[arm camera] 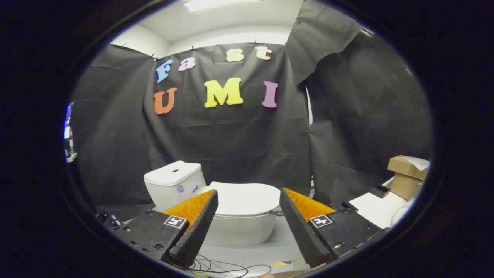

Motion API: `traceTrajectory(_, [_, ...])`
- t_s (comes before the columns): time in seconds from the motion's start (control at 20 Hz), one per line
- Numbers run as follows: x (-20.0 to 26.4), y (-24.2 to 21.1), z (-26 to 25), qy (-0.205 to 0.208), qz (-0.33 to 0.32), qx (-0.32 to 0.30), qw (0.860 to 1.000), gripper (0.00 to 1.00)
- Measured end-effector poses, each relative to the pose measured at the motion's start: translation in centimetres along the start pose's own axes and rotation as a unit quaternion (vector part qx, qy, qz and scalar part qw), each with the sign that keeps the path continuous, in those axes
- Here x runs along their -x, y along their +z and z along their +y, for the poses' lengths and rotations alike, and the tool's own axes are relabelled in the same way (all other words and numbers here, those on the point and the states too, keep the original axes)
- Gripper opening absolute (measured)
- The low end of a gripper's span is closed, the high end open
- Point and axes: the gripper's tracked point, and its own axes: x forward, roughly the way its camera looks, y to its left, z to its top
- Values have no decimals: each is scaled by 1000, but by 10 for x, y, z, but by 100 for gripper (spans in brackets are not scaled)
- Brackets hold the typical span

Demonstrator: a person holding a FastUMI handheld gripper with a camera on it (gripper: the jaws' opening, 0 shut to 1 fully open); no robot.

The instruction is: Open the toilet lid.

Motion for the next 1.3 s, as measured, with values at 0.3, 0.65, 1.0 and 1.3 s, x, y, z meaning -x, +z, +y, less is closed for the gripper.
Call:
traceTrajectory(0.3, [-8,-13,-1,-6,20,8,1000,100])
traceTrajectory(0.65, [-14,-12,-12,-22,15,5,1000,100])
traceTrajectory(1.0, [-13,-7,-15,-33,10,11,999,100])
traceTrajectory(1.3, [-30,-14,-14,-25,38,-1,999,100])
